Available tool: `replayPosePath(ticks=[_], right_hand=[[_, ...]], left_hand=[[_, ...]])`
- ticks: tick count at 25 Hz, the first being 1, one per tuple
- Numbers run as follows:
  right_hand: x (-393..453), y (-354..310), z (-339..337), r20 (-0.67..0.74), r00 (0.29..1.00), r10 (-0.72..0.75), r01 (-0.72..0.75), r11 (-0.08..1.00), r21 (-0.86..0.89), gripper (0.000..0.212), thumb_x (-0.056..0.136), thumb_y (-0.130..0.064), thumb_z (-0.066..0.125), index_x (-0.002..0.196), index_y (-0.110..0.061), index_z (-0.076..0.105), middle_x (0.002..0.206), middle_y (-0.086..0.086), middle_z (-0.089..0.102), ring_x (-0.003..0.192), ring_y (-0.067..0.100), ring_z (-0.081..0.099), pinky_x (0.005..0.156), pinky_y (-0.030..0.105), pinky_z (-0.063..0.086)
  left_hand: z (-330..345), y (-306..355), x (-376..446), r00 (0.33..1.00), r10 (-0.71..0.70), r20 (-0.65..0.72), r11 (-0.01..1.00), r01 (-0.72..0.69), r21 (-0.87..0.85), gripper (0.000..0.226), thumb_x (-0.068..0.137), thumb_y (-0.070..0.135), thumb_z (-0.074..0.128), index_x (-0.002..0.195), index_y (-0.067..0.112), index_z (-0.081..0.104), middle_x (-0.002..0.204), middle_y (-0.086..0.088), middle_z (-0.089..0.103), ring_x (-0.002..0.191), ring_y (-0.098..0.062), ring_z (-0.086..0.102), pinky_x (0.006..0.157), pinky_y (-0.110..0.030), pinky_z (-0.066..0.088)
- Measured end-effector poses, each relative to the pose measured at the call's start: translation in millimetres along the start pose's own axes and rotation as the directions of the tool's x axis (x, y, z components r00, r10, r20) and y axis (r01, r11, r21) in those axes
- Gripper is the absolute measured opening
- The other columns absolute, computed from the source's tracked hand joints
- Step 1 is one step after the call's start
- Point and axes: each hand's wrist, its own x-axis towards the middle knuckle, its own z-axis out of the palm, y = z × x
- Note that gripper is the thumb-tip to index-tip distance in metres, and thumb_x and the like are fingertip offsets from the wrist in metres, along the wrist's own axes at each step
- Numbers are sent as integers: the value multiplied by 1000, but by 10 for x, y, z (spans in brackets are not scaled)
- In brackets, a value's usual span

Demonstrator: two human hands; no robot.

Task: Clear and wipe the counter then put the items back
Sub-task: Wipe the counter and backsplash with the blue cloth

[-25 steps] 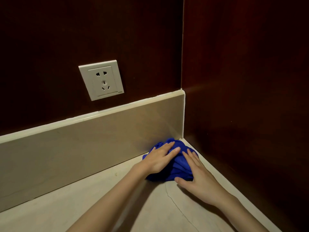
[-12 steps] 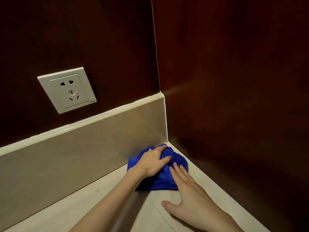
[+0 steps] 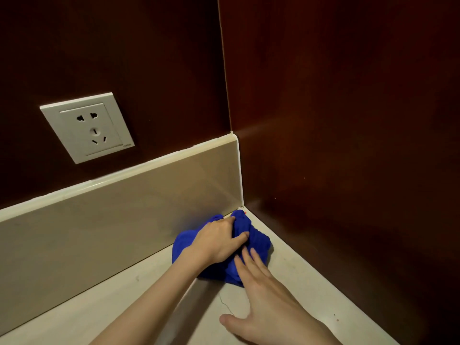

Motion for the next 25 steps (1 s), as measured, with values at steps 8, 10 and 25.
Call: replayPosePath(ticks=[8,10,25], right_hand=[[278,188,-204,-7,1000,-16,16,1000,0,104,80,-56,61,153,-17,-3,159,-4,-17,143,7,-21,118,26,2],[343,239,-262,0,1000,-9,9,1000,1,104,80,-55,62,153,-16,-2,159,-1,-16,144,9,-20,119,28,4],[642,358,-417,117,993,2,-4,1000,14,115,77,-59,65,151,-15,-13,159,2,-17,144,11,-18,120,31,1]], left_hand=[[97,127,386,997,-81,-19,996,80,-30,35,102,24,30,116,8,58,116,-23,63,108,-40,56,83,-38,41],[94,154,434,992,-98,-85,994,94,-55,34,102,23,31,113,10,60,110,-23,65,105,-42,57,81,-40,42],[95,-36,254,998,11,-55,971,-24,-236,48,104,36,27,148,17,33,152,1,37,139,-13,34,116,-30,10]])
